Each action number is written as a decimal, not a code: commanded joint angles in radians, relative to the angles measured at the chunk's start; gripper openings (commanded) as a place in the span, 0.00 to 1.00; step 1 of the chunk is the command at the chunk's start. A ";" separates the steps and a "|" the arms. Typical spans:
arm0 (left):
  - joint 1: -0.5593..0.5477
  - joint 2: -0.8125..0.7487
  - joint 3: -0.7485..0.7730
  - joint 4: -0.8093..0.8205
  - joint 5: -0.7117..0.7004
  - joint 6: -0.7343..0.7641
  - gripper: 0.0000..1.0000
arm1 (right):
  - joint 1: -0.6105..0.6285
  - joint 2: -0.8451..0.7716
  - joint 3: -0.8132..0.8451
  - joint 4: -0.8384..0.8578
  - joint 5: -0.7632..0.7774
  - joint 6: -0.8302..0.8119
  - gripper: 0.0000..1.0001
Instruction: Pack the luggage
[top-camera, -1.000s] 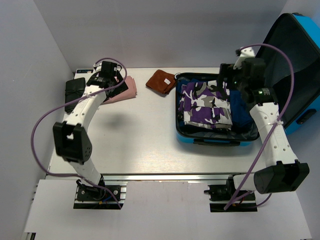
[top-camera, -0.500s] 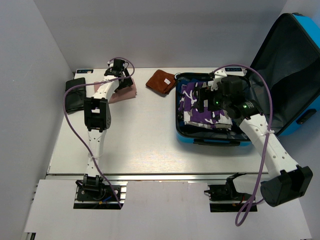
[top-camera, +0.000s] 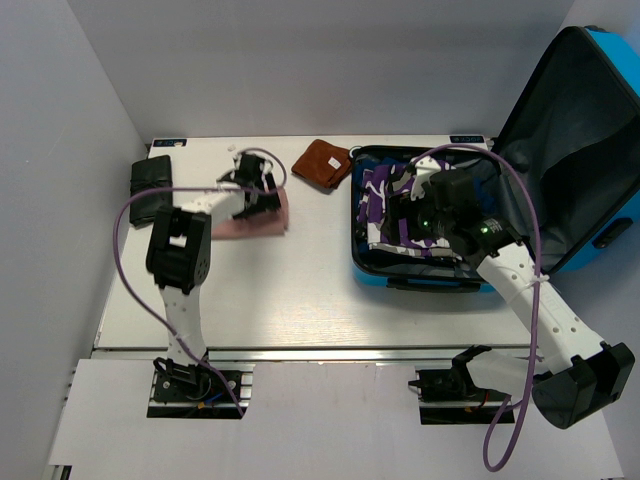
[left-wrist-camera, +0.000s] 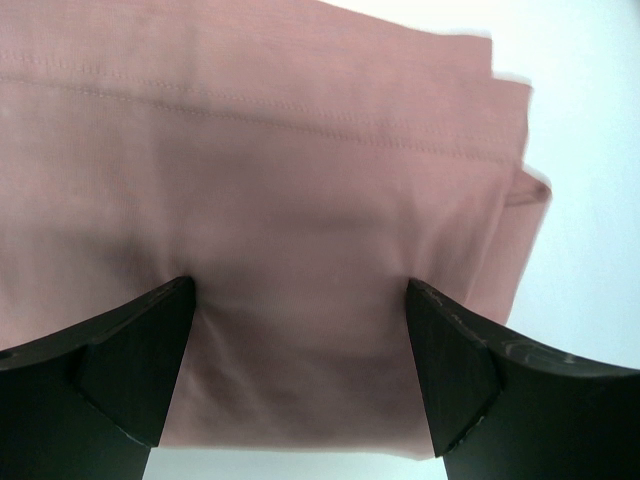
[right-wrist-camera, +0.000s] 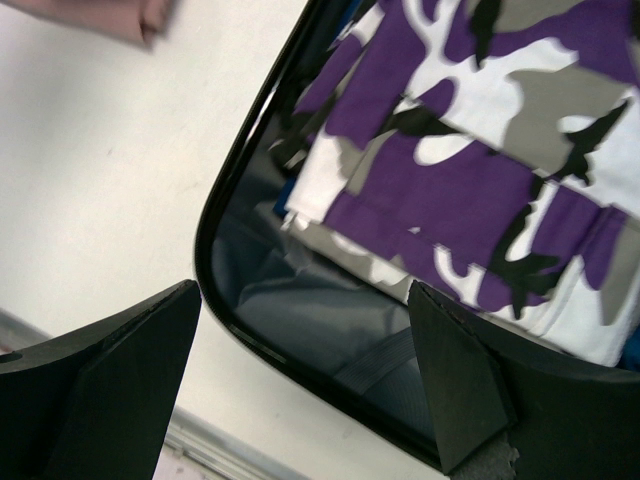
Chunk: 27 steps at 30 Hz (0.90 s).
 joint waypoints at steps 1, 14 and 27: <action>-0.167 -0.172 -0.337 0.014 0.234 -0.029 0.94 | 0.041 -0.036 -0.025 0.014 -0.027 0.014 0.89; -0.410 -0.702 -0.529 -0.238 0.124 -0.151 0.98 | 0.326 0.023 -0.091 0.016 0.019 -0.006 0.89; -0.286 -0.750 -0.455 -0.380 -0.258 -0.193 0.98 | 0.632 0.130 -0.247 0.207 0.387 0.500 0.89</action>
